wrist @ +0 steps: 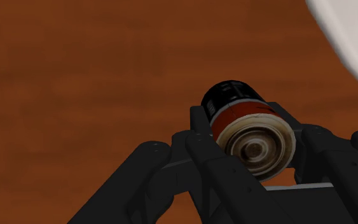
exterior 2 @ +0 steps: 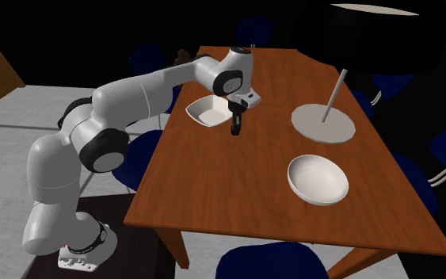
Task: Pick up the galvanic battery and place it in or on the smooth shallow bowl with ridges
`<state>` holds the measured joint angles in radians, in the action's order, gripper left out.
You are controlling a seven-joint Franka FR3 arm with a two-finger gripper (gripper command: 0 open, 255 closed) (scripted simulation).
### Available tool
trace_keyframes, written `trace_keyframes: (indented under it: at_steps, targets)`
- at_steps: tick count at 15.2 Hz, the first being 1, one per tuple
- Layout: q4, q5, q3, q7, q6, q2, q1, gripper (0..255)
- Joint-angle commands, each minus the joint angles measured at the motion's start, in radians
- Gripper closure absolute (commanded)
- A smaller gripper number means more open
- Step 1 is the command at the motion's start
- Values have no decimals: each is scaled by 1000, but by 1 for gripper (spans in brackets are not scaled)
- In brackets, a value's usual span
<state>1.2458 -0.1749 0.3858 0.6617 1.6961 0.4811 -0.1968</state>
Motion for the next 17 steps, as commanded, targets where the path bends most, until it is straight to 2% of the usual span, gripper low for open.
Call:
trace_keyframes:
  at_steps: [1, 11, 17]
  targets:
    - [-31, 0, 1, 0, -29, 2, -4, 255]
    - [-248, -16, -2, -5, -195, 52, -41, 255]
    - [-463, -40, -10, -12, -331, 128, -87, 255]
